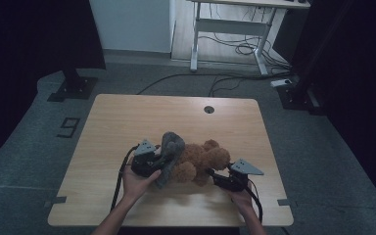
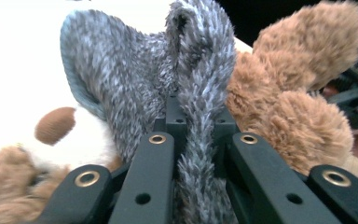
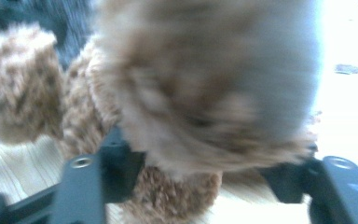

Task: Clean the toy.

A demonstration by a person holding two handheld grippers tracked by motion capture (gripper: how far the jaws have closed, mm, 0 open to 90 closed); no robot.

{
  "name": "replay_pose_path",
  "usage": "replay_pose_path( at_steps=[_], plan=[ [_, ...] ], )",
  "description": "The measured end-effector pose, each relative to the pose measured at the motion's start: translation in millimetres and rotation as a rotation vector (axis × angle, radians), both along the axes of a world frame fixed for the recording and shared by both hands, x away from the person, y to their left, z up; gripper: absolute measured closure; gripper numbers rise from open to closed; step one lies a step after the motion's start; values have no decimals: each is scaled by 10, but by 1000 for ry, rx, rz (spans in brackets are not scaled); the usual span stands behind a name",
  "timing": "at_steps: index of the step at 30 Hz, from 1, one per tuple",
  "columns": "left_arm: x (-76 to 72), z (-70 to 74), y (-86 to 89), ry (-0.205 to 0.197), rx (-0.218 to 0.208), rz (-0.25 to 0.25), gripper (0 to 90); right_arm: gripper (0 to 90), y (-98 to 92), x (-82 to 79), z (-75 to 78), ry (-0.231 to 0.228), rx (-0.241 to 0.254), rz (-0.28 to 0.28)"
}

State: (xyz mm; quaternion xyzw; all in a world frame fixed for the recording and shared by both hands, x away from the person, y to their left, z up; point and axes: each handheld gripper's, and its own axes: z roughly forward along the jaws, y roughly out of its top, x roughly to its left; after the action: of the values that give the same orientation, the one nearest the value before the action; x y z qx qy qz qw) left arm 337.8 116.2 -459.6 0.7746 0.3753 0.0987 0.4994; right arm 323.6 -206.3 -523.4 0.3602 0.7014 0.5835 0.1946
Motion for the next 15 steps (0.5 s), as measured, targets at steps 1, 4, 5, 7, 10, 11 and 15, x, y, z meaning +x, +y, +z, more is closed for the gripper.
replay_pose_path(
  at_steps=[1,4,5,7,10,11,15],
  plan=[
    [1,-19,-23,3,1,-5,825,323,-7,-4,19,3,10,-2],
    [-6,-71,-133,11,8,-22,825,276,-19,-12,72,-6,54,9],
    [-6,-76,-155,14,7,-25,825,255,-19,-20,106,-12,75,12],
    [-6,-85,-207,13,16,-30,826,253,-26,-27,163,-19,101,17],
    [15,-65,-233,16,18,-25,825,459,-42,-21,218,-30,102,13],
    [25,-50,-233,19,15,-24,826,508,-45,-10,224,-20,91,7],
    [84,115,-362,15,-8,-47,825,582,-32,22,204,10,73,-23]
  ],
)
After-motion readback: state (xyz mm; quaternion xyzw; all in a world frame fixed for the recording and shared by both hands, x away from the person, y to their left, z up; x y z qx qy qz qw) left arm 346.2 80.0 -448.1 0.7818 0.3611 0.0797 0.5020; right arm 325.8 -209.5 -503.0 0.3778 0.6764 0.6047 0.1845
